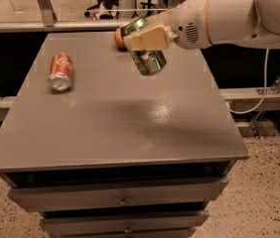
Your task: Move green can near coke can
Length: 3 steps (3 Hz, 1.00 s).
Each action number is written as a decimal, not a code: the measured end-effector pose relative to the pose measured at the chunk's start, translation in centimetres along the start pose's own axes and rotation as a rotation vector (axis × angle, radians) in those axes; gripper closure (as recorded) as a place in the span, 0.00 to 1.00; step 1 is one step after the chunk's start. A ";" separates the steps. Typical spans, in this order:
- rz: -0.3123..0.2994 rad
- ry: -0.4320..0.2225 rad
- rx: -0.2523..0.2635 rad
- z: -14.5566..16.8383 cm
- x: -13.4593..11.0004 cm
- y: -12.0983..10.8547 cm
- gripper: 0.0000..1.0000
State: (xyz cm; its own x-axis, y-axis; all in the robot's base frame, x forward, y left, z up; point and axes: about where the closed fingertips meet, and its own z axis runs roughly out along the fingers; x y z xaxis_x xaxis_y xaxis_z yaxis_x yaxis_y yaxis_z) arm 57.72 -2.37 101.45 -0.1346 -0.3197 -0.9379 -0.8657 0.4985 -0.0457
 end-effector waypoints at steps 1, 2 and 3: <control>0.009 -0.192 -0.005 1.5 -2.9 -2.0 1.00; -0.009 -0.313 -0.008 4.3 -4.4 -2.6 1.00; -0.049 -0.360 -0.022 7.7 -4.3 -1.8 1.00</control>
Offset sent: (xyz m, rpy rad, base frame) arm 0.0745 0.0572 0.0345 0.3863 -0.2591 0.0282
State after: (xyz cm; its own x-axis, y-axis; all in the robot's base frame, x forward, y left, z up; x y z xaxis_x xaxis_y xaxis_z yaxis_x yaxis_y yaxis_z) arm 63.56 4.27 102.89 0.0825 -0.0363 -0.9959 -0.8774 0.4713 -0.0898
